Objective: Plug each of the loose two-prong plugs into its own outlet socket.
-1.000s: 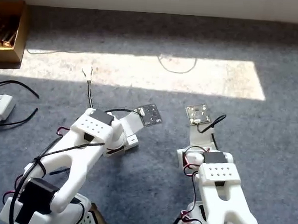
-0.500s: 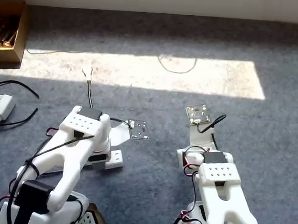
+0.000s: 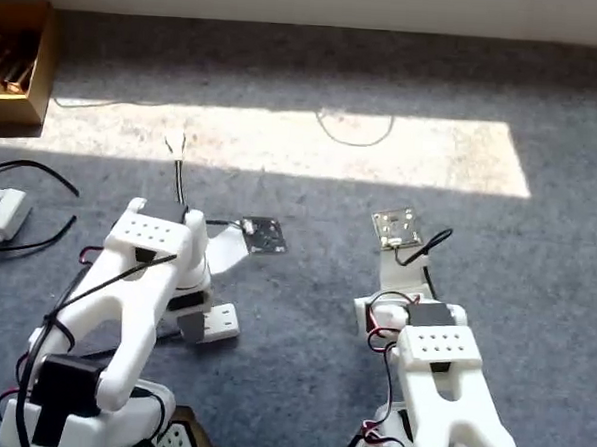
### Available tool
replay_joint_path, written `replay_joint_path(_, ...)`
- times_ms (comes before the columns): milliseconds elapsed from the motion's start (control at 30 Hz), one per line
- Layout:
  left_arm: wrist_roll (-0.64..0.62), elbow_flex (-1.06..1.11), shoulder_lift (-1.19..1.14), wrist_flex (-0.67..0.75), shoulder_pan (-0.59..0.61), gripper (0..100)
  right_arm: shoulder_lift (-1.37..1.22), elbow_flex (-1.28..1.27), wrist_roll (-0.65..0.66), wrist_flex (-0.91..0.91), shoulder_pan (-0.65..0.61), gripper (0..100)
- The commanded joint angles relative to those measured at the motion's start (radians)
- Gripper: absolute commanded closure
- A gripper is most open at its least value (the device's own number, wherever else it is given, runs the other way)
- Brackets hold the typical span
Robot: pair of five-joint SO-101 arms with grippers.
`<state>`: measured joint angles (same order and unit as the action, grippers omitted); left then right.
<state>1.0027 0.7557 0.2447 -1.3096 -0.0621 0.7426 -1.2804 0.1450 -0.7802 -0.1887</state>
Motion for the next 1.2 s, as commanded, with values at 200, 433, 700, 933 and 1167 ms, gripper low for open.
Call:
replay_joint_path(200, -0.288, -0.404, 0.012, -0.066, 0.225, 77, 0.022, 0.018, 0.011, -0.018, -0.016, 68.8)
replay_joint_path(433, -0.73, -0.555, 0.012, -0.037, 0.654, 76, 0.013, 0.236, 0.054, -0.154, -0.252, 68.8)
replay_joint_path(700, -0.732, -0.298, 0.012, 0.084, 0.76, 76, -0.185, 0.696, -0.005, -0.216, -0.527, 68.8)
replay_joint_path(933, -0.74, -0.116, 0.012, 0.284, 0.805, 76, -0.628, 0.911, -0.031, 0.038, -0.599, 68.8)
replay_joint_path(1167, -0.741, -0.355, 0.01, 0.358, 1.082, 76, -0.88, 0.908, -0.032, 0.173, -0.699, 68.8)
